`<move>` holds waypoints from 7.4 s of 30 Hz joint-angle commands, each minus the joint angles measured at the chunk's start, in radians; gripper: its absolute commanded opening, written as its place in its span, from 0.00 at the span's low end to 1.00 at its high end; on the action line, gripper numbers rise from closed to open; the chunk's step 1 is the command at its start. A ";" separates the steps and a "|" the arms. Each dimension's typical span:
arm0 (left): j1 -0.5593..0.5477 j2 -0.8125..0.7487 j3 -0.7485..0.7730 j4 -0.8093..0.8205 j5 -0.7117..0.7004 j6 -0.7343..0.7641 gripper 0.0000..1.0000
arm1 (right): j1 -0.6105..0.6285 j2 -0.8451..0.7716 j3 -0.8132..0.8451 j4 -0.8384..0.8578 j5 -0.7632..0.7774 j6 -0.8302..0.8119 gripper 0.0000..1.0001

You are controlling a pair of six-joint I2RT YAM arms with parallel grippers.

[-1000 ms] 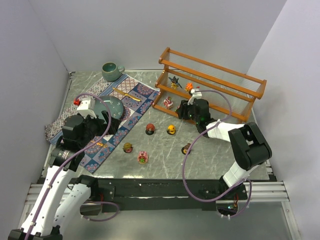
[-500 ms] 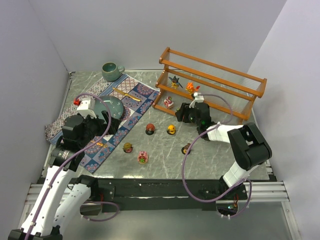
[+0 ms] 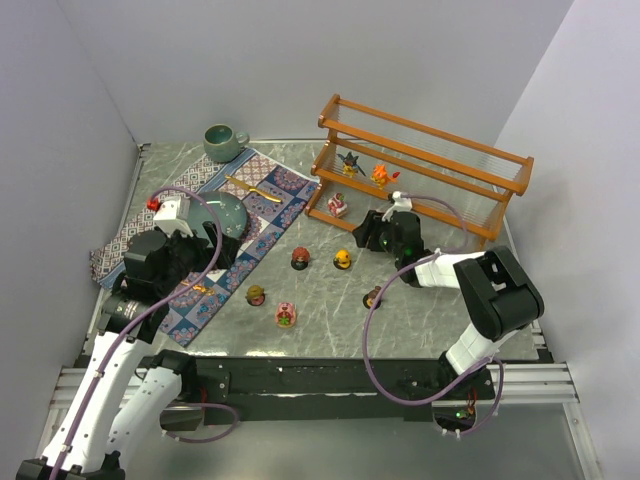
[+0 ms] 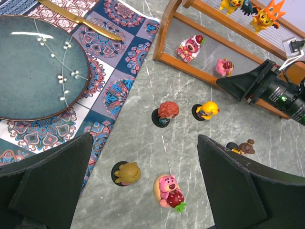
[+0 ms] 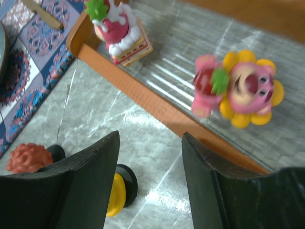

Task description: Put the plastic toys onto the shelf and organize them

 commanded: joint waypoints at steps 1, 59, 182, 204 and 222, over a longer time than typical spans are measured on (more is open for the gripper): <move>0.001 -0.012 -0.007 0.035 0.016 0.001 0.97 | -0.001 -0.063 -0.041 0.084 0.068 0.044 0.62; -0.291 0.233 0.091 0.213 -0.019 -0.107 0.97 | 0.003 -0.628 -0.249 -0.161 0.276 0.205 0.79; -0.732 1.068 0.016 1.443 -0.517 -0.604 0.13 | -0.015 -0.971 -0.364 -0.186 -0.021 0.236 0.89; -0.760 1.045 -0.024 1.560 -0.494 -0.610 0.15 | -0.055 -0.862 -0.391 -0.049 -0.155 0.282 0.40; -0.781 1.070 -0.035 1.626 -0.477 -0.591 0.15 | -0.072 -0.827 -0.408 0.025 -0.208 0.305 0.26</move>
